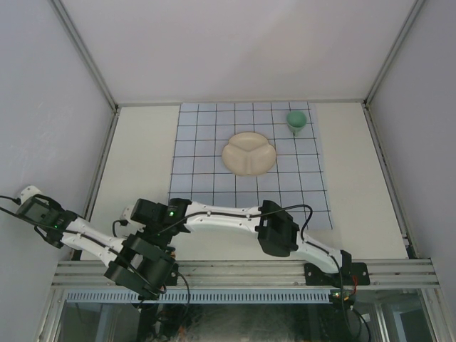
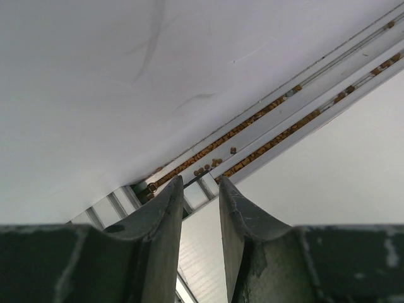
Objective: Set the dinner table for one person
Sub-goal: Pick up the fork at the center of the board.
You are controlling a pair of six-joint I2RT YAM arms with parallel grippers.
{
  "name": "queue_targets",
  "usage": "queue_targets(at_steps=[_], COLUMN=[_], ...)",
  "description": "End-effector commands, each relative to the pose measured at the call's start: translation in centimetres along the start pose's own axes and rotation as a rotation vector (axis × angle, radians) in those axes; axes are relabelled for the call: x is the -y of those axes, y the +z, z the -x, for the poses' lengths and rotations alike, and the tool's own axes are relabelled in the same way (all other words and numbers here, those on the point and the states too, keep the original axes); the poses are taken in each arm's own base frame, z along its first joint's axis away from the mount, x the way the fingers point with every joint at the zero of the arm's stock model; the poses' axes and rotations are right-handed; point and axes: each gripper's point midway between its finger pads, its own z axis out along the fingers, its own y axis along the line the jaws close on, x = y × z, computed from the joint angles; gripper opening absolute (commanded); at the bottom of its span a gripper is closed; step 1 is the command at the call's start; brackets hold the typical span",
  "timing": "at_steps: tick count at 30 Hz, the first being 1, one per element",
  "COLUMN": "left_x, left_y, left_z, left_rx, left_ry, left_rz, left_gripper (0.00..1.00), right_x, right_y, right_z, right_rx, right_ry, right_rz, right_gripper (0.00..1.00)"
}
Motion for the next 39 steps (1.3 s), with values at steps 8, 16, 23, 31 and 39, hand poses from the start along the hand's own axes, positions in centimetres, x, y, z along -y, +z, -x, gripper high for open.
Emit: queue_targets(at_steps=[8,16,23,31,39], left_x=[0.0,0.3,0.4,0.5,0.5], left_y=[-0.1,-0.2,0.0,0.1,0.1], left_z=[1.0,1.4,1.1,1.0,0.9], left_rx=[0.039,0.043,0.036,0.035,0.033], left_ry=[0.02,0.009,0.005,0.003,0.007], left_rz=[-0.013,-0.028,-0.034,-0.038,-0.038], left_gripper=[0.34,0.34,0.34,0.34,0.34], right_x=[0.5,0.8,0.9,1.6,2.0], right_y=[1.4,1.9,2.6,3.8,4.4], right_z=[0.3,0.0,-0.4,-1.2,-1.7], right_rx=[0.013,0.007,-0.004,-0.024,-0.037], right_ry=[-0.004,0.002,0.001,-0.009,-0.004], right_rz=[-0.018,-0.018,-0.02,-0.052,-0.058], right_gripper=[0.49,0.48,0.46,0.45,0.43])
